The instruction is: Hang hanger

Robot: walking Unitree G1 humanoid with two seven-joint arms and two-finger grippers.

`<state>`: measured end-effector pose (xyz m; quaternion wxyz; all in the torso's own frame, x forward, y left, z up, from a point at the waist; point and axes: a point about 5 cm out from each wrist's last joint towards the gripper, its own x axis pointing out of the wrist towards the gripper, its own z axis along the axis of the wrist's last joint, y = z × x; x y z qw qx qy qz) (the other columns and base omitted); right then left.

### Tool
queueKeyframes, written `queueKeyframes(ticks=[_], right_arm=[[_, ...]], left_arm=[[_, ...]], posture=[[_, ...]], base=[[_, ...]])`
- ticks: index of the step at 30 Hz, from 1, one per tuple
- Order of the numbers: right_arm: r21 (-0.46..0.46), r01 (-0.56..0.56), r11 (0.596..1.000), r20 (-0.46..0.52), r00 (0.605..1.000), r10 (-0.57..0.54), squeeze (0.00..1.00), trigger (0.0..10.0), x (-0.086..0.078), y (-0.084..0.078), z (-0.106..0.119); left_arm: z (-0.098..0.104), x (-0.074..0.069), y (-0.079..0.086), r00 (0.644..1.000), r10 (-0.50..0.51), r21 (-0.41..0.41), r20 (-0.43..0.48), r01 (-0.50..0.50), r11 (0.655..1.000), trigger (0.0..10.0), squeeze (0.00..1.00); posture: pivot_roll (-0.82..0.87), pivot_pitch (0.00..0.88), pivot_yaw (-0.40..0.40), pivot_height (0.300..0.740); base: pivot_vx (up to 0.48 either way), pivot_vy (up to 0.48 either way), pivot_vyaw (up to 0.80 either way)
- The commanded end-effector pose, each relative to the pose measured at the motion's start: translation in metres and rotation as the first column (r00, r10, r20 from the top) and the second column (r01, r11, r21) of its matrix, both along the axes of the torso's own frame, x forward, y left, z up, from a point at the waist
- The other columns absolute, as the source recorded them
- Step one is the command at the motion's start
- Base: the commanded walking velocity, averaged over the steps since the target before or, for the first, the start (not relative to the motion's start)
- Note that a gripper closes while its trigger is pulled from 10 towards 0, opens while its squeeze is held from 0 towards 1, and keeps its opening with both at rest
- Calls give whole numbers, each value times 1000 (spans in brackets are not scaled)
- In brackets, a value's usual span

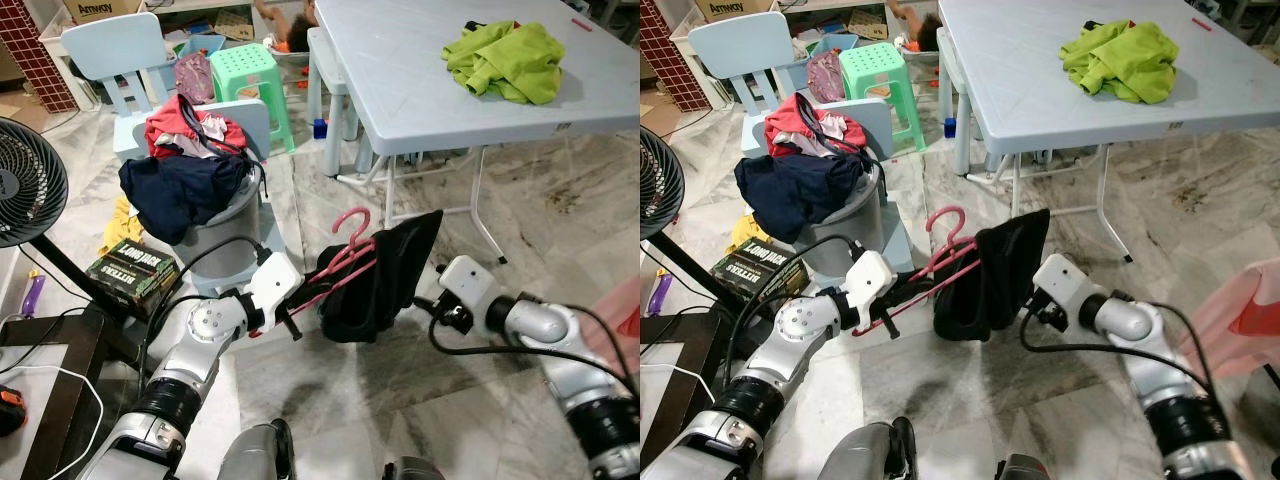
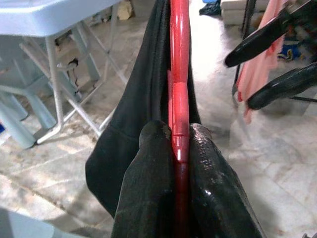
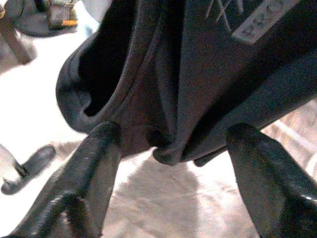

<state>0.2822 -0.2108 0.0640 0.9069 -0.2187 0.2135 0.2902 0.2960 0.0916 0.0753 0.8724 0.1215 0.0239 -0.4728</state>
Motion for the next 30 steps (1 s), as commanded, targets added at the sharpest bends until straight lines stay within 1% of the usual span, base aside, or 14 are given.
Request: queueKeyframes(ticks=[1, 2, 6, 9, 11, 12, 15, 19, 20, 22, 23, 24, 26, 30], right_arm=[[45, 63, 997, -17, 998, -62, 67, 10000, 0, 0, 0], [68, 80, 994, -45, 996, -77, 0, 10000, -1, 3, -3], [115, 102, 988, -102, 991, -90, 0, 10000, -4, 8, -5], [154, 142, 978, -108, 986, -126, 0, 10000, -1, 13, -4], [178, 158, 971, -104, 985, -141, 0, 10000, 2, 20, -4], [186, 163, 969, -90, 985, -148, 0, 10000, 5, 26, -3], [201, 201, 959, -54, 980, -194, 0, 10000, 14, 36, -2], [199, 257, 946, -5, 965, -262, 0, 10000, 26, 43, -1], [200, 278, 940, 5, 959, -285, 0, 6588, 28, 43, -1], [200, 292, 935, 10, 954, -300, 0, 6588, 30, 43, -1], [202, 313, 928, 17, 946, -323, 0, 0, 32, 43, -1], [210, 338, 917, 29, 936, -352, 0, 0, 36, 43, 1], [196, 356, 914, 54, 927, -372, 0, 0, 39, 42, 1], [199, 382, 902, 83, 911, -404, 0, 0, 43, 34, 4]], left_arm=[[19, 6, -3, 998, -3, -45, 69, 6, 999, 0, 0], [19, 7, -3, 997, -5, -45, 72, 9, 999, 0, 0], [20, 6, -5, 997, -14, -44, 73, 18, 999, 0, 0], [21, 4, -9, 996, -29, -43, 79, 33, 999, 0, 0], [21, 3, -11, 996, -35, -40, 82, 38, 998, 0, 0], [22, 3, -13, 996, -39, -42, 84, 42, 998, 0, 0], [25, 1, -17, 995, -52, -55, 90, 57, 997, 0, 0], [29, -3, -22, 992, -74, -64, 102, 80, 995, 0, 0], [29, -4, -24, 991, -79, -66, 104, 86, 994, 0, 0], [30, -4, -24, 991, -82, -67, 104, 89, 994, 0, 0], [30, -5, -25, 991, -86, -67, 106, 94, 993, 0, 0], [31, -7, -27, 990, -91, -68, 107, 99, 993, 0, 0], [31, -9, -27, 990, -93, -69, 106, 100, 993, 0, 0], [32, -10, -25, 988, -99, -57, 116, 106, 993, 0, 0]], posture=[[-78, 62, 52, 740], [-74, 61, 53, 740], [-75, 62, 56, 740], [-75, 62, 56, 740], [-75, 62, 56, 740], [-75, 62, 56, 740], [-65, 63, 54, 740], [-62, 64, 53, 740], [-60, 64, 51, 740], [-60, 64, 51, 740], [-54, 64, 48, 740], [-52, 64, 47, 740], [-51, 65, 45, 740], [-51, 66, 44, 740]], base=[[0, 0, 0], [0, 0, 0], [0, 0, 0], [0, 0, 0], [0, 0, 0], [0, 0, 0], [0, 0, 0], [0, 0, 0], [0, 0, 0], [0, 0, 0], [0, 0, 0], [0, 0, 0], [0, 0, 0], [0, 0, 0]])
